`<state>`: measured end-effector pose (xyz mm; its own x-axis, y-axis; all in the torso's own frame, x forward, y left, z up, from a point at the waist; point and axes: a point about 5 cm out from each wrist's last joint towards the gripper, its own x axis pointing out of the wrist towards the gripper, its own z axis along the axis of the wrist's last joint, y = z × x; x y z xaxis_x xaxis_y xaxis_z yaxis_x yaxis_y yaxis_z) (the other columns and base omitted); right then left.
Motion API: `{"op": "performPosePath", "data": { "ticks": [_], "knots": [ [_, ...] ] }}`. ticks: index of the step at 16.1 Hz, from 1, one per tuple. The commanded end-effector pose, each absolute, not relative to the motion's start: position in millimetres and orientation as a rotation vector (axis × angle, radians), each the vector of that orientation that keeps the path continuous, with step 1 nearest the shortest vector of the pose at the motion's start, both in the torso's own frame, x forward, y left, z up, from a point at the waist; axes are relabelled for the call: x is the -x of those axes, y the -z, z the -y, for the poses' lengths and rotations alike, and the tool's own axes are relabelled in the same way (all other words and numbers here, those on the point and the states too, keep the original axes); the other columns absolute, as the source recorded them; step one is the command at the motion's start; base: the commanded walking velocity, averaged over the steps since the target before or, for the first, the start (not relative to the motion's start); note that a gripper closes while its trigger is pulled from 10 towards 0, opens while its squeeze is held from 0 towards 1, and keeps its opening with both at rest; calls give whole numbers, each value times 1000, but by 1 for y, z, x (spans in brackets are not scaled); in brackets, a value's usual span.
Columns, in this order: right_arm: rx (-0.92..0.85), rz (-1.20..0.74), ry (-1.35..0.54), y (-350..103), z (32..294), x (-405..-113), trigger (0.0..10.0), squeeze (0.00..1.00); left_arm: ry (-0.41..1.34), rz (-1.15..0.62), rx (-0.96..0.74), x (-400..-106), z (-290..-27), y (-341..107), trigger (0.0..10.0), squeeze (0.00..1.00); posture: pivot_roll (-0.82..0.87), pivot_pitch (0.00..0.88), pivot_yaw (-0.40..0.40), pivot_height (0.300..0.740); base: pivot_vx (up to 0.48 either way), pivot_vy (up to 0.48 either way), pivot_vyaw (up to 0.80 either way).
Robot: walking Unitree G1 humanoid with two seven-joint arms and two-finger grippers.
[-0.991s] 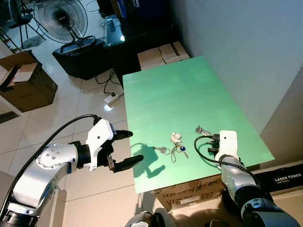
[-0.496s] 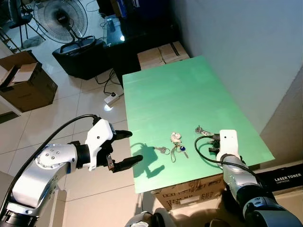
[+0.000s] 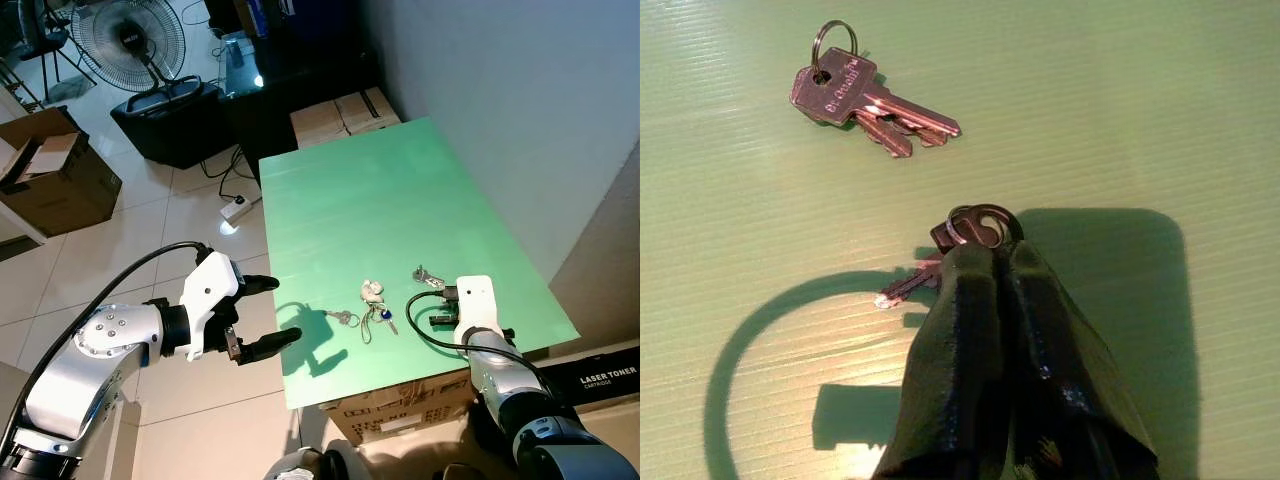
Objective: Hang keys on a hook
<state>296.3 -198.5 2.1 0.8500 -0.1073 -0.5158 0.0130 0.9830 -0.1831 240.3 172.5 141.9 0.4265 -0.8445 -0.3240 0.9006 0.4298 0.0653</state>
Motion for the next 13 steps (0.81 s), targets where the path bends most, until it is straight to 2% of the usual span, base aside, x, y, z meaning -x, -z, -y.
{"op": "performPosePath", "data": {
  "ticks": [1, 6, 10, 13],
  "knots": [
    [174, -566, 27, 1, 190, -295, 0, 0, 1092, -269, -272, -241, -178, -144, 10000, 0, 61, 90, 257, 740, 0, 0, 0],
    [173, -560, 18, 2, 187, -295, 0, 0, 1097, -261, -277, -240, -175, -149, 10000, 0, 60, 87, 257, 740, 0, 0, 0],
    [235, -413, 87, -8, 186, -295, 0, 0, 1093, -256, -285, -240, -176, -149, 10000, 0, 55, 73, 251, 740, 0, 0, 0],
    [235, -403, 92, -5, 181, -290, 0, 0, 1091, -264, -285, -241, -179, -145, 10000, 0, 52, 64, 252, 740, 0, 0, 0]
  ]
}}
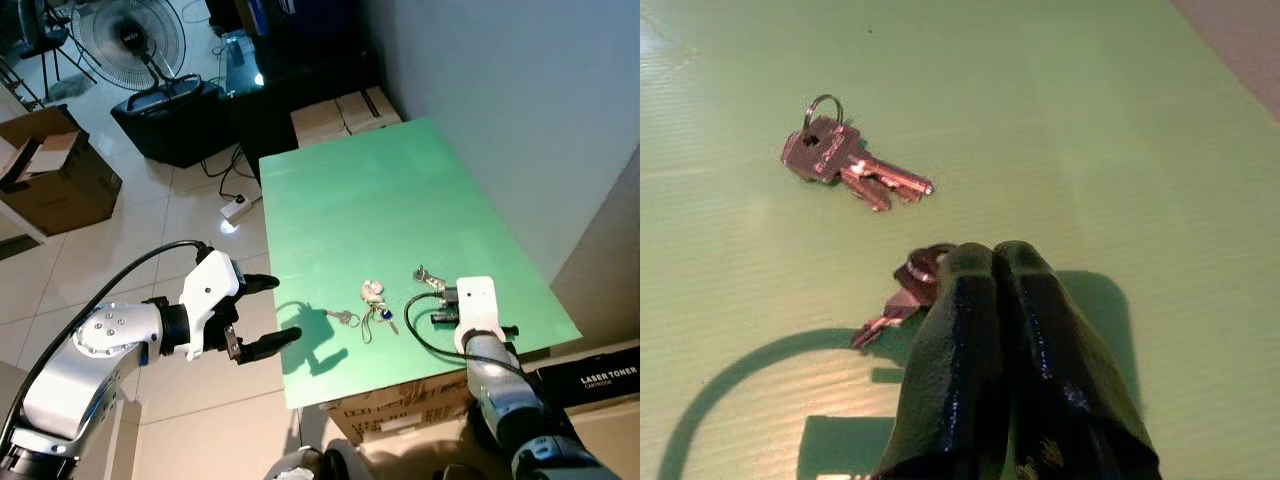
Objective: Hang keys on a hook
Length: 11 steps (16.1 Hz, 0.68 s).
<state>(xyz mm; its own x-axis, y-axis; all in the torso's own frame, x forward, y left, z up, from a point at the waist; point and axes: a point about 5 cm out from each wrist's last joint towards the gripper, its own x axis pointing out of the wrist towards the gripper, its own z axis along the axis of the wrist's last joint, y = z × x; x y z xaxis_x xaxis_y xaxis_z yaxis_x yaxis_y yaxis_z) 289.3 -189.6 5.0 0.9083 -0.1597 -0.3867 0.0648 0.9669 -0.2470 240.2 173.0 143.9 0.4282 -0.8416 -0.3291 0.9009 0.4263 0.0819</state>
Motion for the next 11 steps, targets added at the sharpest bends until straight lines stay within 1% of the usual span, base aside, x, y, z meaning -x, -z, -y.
{"op": "performPosePath", "data": {
  "ticks": [1, 2, 3, 4, 5, 11],
  "knots": [
    [232, -407, 91, -5, 180, -289, 0, 0, 1091, -265, -285, -241, -179, -144, 10000, 0, 52, 64, 252, 740, 0, 0, 0],
    [230, -412, 87, -4, 179, -289, 0, 0, 1092, -266, -286, -242, -179, -143, 10000, 0, 53, 61, 250, 740, 0, 0, 0],
    [228, -393, 78, -6, 177, -292, 3176, 0, 1093, -267, -287, -242, -179, -142, 10000, 0, 54, 58, 248, 740, 0, 0, 0],
    [246, -371, 54, -10, 177, -295, 10000, 576, 1094, -267, -289, -242, -180, -142, 10000, 0, 55, 58, 247, 740, 0, 0, 0],
    [264, -359, 36, -13, 178, -297, 10000, 1000, 1094, -266, -291, -242, -180, -141, 10000, 0, 56, 56, 243, 740, 0, 0, 0],
    [302, -374, -56, -14, 188, -299, 10000, 1000, 1098, -269, -295, -244, -183, -137, 10000, 0, 57, 54, 243, 740, 0, 0, 0]
  ]
}}
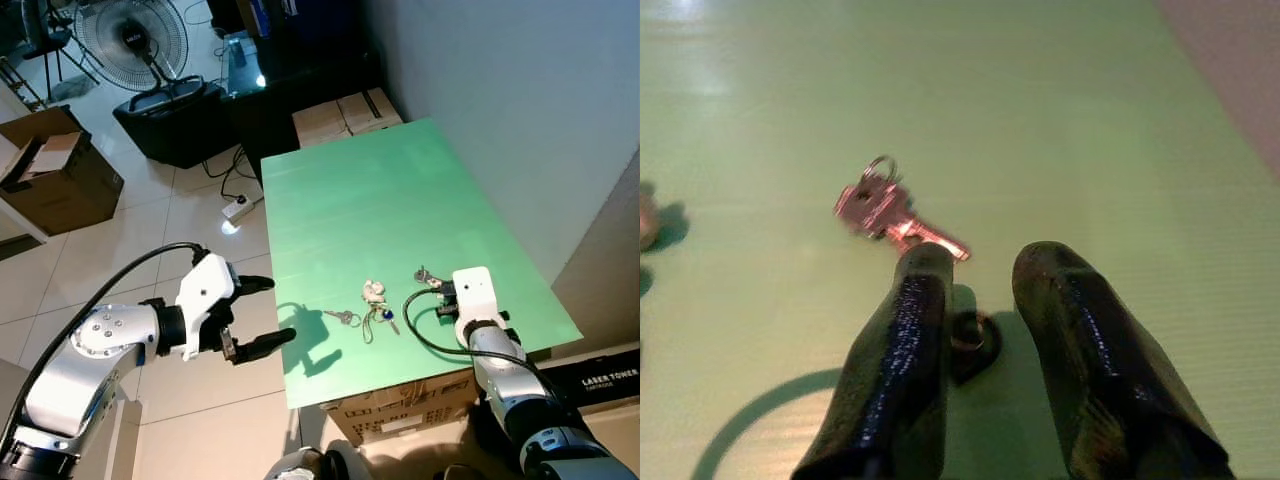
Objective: Hang keys on a hook
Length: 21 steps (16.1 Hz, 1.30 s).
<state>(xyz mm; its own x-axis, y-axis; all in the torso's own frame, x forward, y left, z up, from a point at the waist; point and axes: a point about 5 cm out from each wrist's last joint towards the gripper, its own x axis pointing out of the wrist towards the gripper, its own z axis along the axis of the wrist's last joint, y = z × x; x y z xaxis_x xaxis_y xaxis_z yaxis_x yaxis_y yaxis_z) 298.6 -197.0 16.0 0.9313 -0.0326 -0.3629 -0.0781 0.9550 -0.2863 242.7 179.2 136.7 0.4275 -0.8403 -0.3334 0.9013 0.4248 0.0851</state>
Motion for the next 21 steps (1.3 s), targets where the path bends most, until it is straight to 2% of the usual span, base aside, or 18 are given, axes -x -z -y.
{"op": "performPosePath", "data": {
  "ticks": [1, 3, 4, 5, 6, 11, 19, 20, 21],
  "knots": [
    [303, -396, -82, -11, 190, -297, 10000, 1000, 1100, -271, -296, -244, -183, -135, 10000, 0, 58, 55, 245, 740, 0, 0, 0],
    [311, -438, -140, -6, 189, -293, 10000, 1000, 1105, -271, -299, -245, -183, -134, 10000, 0, 59, 56, 249, 740, 0, 0, 0],
    [319, -448, -144, -5, 191, -292, 10000, 945, 1106, -271, -299, -246, -183, -134, 10000, 0, 60, 57, 250, 740, 0, 0, 0],
    [335, -452, -138, -5, 194, -292, 10000, 35, 1108, -271, -301, -246, -181, -134, 10000, 0, 60, 58, 252, 740, 0, 0, 0],
    [347, -453, -123, -6, 198, -293, 10000, 0, 1112, -268, -302, -246, -179, -134, 10000, 0, 64, 65, 253, 740, 0, 0, 0],
    [354, -447, -93, -11, 213, -296, 10000, 0, 1119, -267, -310, -246, -177, -135, 10000, 0, 66, 69, 258, 740, 0, 0, 0],
    [338, -465, -122, -18, 218, -304, 10000, 0, 1064, -246, -313, -248, -187, -131, 10000, 0, 75, 84, 241, 740, 0, 0, 0],
    [337, -477, -129, -17, 218, -303, 9216, 0, 1039, -206, -294, -251, -186, -134, 10000, 0, 77, 88, 239, 740, 0, 0, 0],
    [340, -493, -138, -14, 217, -302, 4510, 0, 1031, -151, -246, -253, -183, -138, 10000, 0, 74, 85, 237, 740, 0, 0, 0]
  ]
}}
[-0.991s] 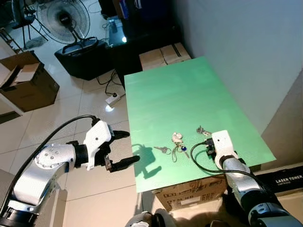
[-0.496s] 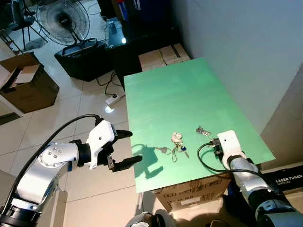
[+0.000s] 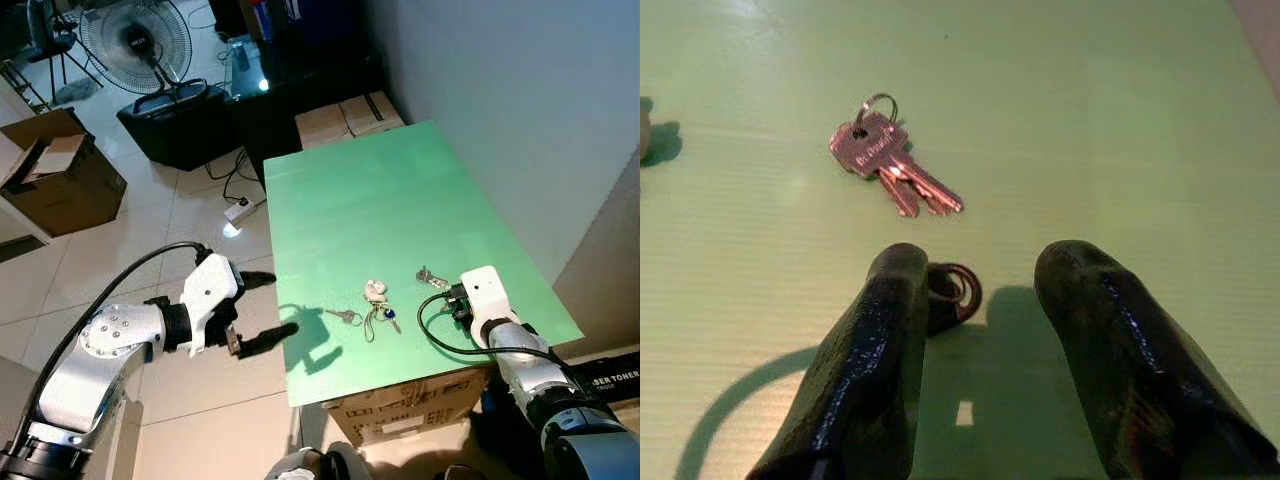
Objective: Hang keys on a hook
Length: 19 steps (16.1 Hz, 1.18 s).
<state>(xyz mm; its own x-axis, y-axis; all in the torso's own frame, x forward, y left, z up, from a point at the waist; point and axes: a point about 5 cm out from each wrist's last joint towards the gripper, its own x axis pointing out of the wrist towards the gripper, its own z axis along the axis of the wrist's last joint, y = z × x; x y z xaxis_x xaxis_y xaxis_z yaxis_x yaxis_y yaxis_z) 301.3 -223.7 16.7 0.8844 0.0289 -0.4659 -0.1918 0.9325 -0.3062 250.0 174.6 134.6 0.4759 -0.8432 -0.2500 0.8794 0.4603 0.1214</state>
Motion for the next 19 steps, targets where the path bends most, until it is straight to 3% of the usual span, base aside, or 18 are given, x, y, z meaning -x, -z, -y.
{"op": "performPosePath", "data": {
  "ticks": [1, 2, 3, 4, 5, 19],
  "knots": [
    [342, -502, -143, -13, 217, -301, 3961, 0, 1036, -116, -211, -252, -181, -140, 10000, 0, 75, 91, 236, 740, 0, 0, 0],
    [341, -508, -144, -12, 217, -300, 3529, 0, 1048, -92, -198, -252, -178, -142, 10000, 0, 74, 92, 234, 740, 0, 0, 0],
    [340, -515, -145, -11, 217, -299, 2471, 0, 1060, -74, -190, -251, -175, -143, 10000, 0, 74, 95, 231, 740, 0, 0, 0],
    [339, -518, -146, -11, 217, -299, 2275, 0, 1066, -70, -188, -251, -173, -144, 10000, 0, 74, 95, 231, 740, 0, 0, 0],
    [336, -529, -148, -8, 217, -297, 0, 0, 1066, -54, -189, -250, -172, -145, 10000, 0, 72, 95, 228, 740, 0, 0, 0],
    [314, -546, -152, -4, 214, -294, 0, 0, 1122, -86, -209, -240, -176, -140, 10000, 0, 72, 109, 234, 740, 0, 0, 0]
  ]
}}
